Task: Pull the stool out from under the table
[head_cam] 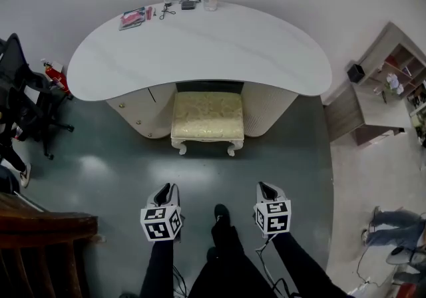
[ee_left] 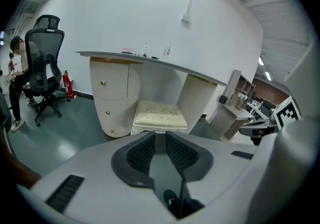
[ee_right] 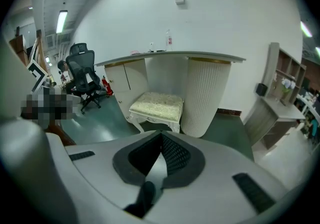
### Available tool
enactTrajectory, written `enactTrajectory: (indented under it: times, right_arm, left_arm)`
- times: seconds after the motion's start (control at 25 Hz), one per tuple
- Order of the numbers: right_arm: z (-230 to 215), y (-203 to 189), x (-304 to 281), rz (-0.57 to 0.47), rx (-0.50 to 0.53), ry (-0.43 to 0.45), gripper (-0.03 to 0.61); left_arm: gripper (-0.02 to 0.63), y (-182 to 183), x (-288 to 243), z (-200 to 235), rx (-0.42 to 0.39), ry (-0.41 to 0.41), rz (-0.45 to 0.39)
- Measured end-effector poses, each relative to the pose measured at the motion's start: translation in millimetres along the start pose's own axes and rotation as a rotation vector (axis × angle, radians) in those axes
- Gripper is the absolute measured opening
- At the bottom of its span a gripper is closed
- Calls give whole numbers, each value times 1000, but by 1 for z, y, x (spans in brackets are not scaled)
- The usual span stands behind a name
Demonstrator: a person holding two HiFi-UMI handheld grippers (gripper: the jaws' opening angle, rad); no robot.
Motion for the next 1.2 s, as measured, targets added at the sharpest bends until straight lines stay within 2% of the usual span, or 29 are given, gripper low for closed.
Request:
enactTrajectory:
  times: [0.24,0.36,0.4,0.48,0.68,0.88,1.08,1.2]
  right_arm:
    - [-24,-26,-68,-11,-10,-24,3]
    - [-35,-39,-101,-21,-26,-7,5]
    - [-39,-44,-112,-21,-27,-1,14]
    - [-47,-54,-133,-23,-30,6,72]
    - [-74,-81,-186,-44,-64,16,100]
    - [-100,-99,-230,-62,-36,30,149]
    - [-126,-111,-268,-95,-9,29,186]
    - [-137,-115,-290,-115,-3,34,232]
  left_arm:
    - [127,-30,-70,6,-36,7,-5]
    - [152,-49,-102,9,-44,6,-9]
    - [158,-56,-113,10,-40,5,-8]
    - [170,-71,-133,11,-29,5,-8]
    - [204,-105,-186,15,-15,22,-12]
    - [258,-132,-234,21,-18,61,-22]
    - [282,-153,-282,22,-12,73,-36]
    - [291,-164,-308,25,-3,82,-44]
Point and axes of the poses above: the fingertips, and each gripper's own axes: x backward along the fingers, z to its left, y out of its top, the point moved 6 cm from there along x, backward along the fingers, and after that the axes turned 15 degrees about y, right-handed, at the moved point
